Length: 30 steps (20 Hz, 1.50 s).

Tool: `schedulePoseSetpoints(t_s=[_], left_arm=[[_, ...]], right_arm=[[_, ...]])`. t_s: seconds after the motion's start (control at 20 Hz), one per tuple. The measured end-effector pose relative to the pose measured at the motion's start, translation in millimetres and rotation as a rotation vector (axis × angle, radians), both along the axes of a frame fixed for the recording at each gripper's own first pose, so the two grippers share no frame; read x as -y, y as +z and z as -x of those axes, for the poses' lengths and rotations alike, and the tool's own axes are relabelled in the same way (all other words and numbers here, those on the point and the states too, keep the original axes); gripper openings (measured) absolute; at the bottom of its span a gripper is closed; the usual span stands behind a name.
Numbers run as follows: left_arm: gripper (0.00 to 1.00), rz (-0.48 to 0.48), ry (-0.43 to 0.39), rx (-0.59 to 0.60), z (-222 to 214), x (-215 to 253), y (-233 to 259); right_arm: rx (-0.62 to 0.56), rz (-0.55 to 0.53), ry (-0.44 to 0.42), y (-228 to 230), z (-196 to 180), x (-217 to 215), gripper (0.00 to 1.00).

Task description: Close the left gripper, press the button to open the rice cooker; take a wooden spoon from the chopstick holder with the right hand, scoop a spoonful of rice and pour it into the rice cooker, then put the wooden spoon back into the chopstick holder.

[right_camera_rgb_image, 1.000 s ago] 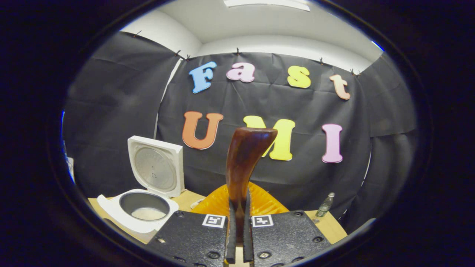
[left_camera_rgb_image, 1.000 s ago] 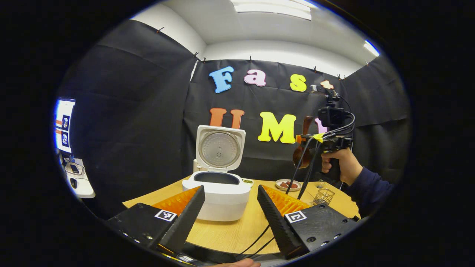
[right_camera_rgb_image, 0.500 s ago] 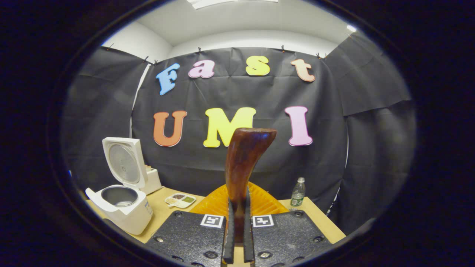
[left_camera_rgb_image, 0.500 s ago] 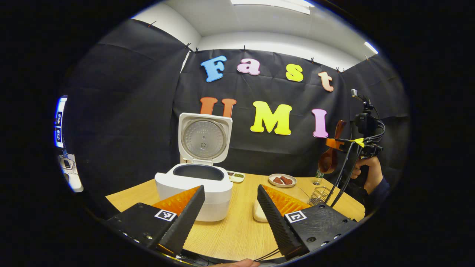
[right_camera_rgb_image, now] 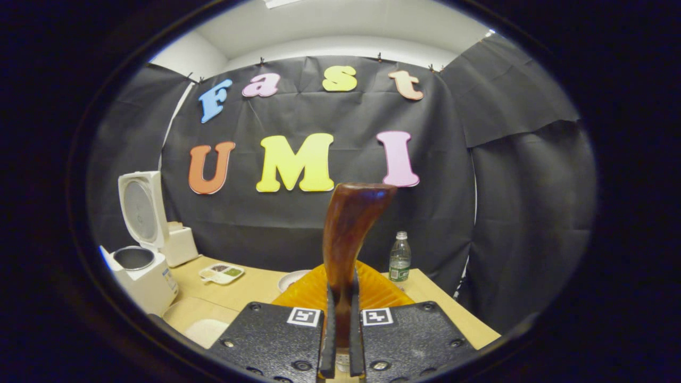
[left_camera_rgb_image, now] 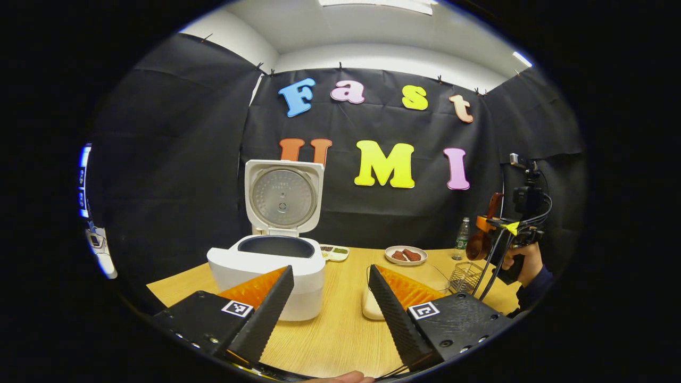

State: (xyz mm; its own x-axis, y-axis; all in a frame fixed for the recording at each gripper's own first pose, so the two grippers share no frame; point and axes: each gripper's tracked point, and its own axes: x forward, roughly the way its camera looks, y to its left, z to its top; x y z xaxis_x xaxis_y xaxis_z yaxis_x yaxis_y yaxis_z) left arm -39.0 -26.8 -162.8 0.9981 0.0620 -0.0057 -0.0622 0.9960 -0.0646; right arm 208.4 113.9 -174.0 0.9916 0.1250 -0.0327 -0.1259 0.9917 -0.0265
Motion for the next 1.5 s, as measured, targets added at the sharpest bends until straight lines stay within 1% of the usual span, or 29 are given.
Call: schedulePoseSetpoints(t_s=[0.2, 0.3, 0.4, 0.45, 0.5, 0.6, 0.7, 0.75, 0.8, 0.85, 0.9, 0.95, 1.0, 1.05, 1.15, 1.25, 1.3, 1.4, 1.5], left_arm=[[0.91, -0.003, 0.009, 0.04, -14, -8, 19], [0.91, 0.001, 0.017, 0.05, -31, -13, 24], [0.91, 0.012, 0.025, 0.049, -47, -16, 26], [0.91, 0.014, 0.028, 0.052, -53, -17, 29], [0.91, 0.018, 0.032, 0.051, -59, -20, 30], [0.91, 0.02, 0.031, 0.044, -67, -25, 32], [0.91, 0.018, 0.045, 0.034, -73, -37, 37], [0.91, 0.012, 0.05, 0.035, -76, -41, 41], [0.91, 0.005, 0.037, 0.038, -80, -45, 46], [0.91, -0.002, 0.026, 0.037, -84, -49, 49], [0.9, -0.002, 0.033, 0.04, -87, -58, 52], [0.91, 0.007, 0.033, 0.033, -91, -66, 58], [0.9, 0.02, 0.027, 0.022, -95, -70, 63], [0.9, 0.028, 0.021, 0.017, -96, -74, 69], [0.91, 0.007, 0.024, 0.029, -99, -84, 91], [0.91, -0.02, 0.012, 0.068, -106, -92, 118], [0.9, -0.031, -0.005, 0.086, -111, -94, 132], [0.9, -0.049, -0.054, 0.113, -125, -93, 153], [0.9, -0.066, -0.091, 0.122, -142, -93, 173]], right_arm=[[-0.059, -0.031, 0.006, -32, -14, 7, 0.15], [-0.093, -0.034, 0.017, -46, -19, 11, 0.17], [-0.09, -0.063, 0.051, -48, -20, 12, 0.19], [-0.082, -0.072, 0.043, -47, -20, 18, 0.27], [-0.056, -0.076, 0.028, -45, -21, 24, 0.46], [-0.008, -0.048, -0.021, -28, -13, 36, 0.83], [0.062, -0.012, -0.059, -6, -6, 41, 0.86], [0.09, -0.008, -0.072, 4, 0, 43, 0.93], [0.112, -0.012, -0.086, 11, 5, 45, 1.0], [0.123, -0.01, -0.094, 15, 9, 45, 1.0], [0.122, -0.006, -0.096, 16, 13, 45, 1.0], [0.127, -0.015, -0.093, 18, 17, 45, 0.99], [0.128, -0.028, -0.086, 21, 22, 45, 1.0], [0.131, -0.045, -0.08, 24, 25, 46, 0.99], [0.122, -0.066, -0.081, 23, 30, 50, 1.0], [0.11, -0.081, -0.104, 22, 35, 56, 1.0], [0.105, -0.093, -0.09, 23, 38, 52, 0.99], [0.112, -0.12, -0.056, 28, 48, 46, 0.99], [0.134, -0.119, -0.063, 32, 51, 52, 1.0]])
